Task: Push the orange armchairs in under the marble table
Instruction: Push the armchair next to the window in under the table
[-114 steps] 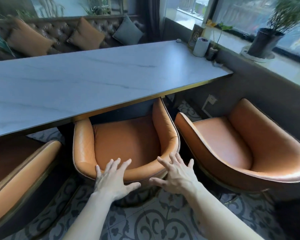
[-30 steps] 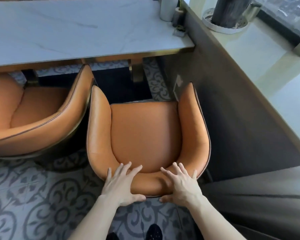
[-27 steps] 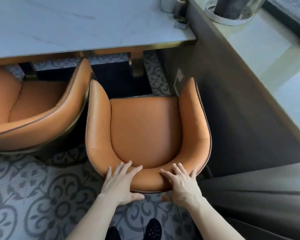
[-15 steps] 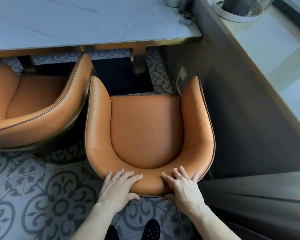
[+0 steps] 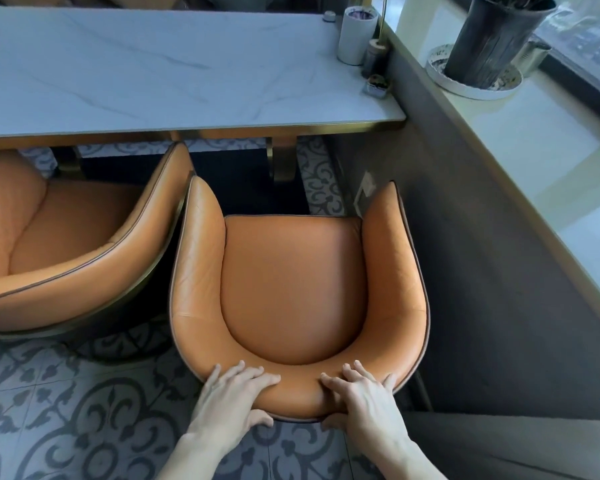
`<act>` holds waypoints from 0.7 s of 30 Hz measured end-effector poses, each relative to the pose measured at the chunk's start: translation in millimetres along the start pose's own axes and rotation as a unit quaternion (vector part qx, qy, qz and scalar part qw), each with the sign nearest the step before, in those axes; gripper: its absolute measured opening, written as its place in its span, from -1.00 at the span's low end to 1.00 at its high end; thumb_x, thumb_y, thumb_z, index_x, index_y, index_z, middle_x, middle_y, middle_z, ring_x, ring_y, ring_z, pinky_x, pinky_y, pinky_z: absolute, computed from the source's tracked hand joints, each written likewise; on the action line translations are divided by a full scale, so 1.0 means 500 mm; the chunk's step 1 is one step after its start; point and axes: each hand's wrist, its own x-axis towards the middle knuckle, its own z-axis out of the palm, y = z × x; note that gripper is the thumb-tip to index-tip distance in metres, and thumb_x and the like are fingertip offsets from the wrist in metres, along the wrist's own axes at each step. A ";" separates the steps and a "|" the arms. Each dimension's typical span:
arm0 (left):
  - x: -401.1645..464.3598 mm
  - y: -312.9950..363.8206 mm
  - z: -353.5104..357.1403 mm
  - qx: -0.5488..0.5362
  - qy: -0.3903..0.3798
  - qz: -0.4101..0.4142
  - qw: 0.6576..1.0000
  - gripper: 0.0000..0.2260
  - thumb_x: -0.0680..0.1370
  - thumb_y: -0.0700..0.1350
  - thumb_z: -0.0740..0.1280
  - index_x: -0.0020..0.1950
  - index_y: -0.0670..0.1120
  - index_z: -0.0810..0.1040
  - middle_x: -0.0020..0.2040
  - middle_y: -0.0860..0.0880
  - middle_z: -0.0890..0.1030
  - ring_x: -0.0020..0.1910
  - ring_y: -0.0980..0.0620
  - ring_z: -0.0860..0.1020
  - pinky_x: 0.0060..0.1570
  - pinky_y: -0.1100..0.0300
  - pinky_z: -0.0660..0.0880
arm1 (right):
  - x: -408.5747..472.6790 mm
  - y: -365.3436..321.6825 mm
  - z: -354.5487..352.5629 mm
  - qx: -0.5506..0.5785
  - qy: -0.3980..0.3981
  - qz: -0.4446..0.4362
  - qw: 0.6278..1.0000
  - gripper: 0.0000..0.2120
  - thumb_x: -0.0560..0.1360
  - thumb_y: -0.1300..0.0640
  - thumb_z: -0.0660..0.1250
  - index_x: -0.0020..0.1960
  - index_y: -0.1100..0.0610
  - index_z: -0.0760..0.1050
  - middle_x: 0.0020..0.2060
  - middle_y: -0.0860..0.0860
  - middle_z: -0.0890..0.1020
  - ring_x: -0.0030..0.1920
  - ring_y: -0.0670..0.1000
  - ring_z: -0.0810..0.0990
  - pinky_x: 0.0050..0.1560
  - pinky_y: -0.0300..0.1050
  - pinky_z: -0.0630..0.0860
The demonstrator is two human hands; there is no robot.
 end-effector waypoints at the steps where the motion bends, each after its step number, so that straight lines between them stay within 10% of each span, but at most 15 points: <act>1: 0.011 -0.002 -0.006 -0.003 0.005 -0.001 1.000 -0.38 0.47 0.22 0.40 0.49 0.31 0.25 0.53 0.19 0.29 0.55 0.05 0.13 0.53 -0.05 -0.05 | 0.013 0.003 -0.005 0.002 0.002 0.001 1.000 -0.25 0.45 -0.24 0.47 0.57 -0.22 0.26 0.45 0.02 0.40 0.60 0.12 0.16 0.30 0.35 0.23; 21: 0.293 -0.062 -0.158 -0.035 0.067 0.018 0.997 -0.37 0.42 0.17 0.48 0.46 0.29 0.34 0.49 0.16 0.37 0.54 0.03 0.18 0.53 -0.11 -0.06 | 0.302 0.048 -0.165 0.020 0.047 -0.002 0.999 -0.27 0.43 -0.24 0.50 0.54 -0.20 0.34 0.45 0.07 0.45 0.56 0.10 0.22 0.24 0.22 0.25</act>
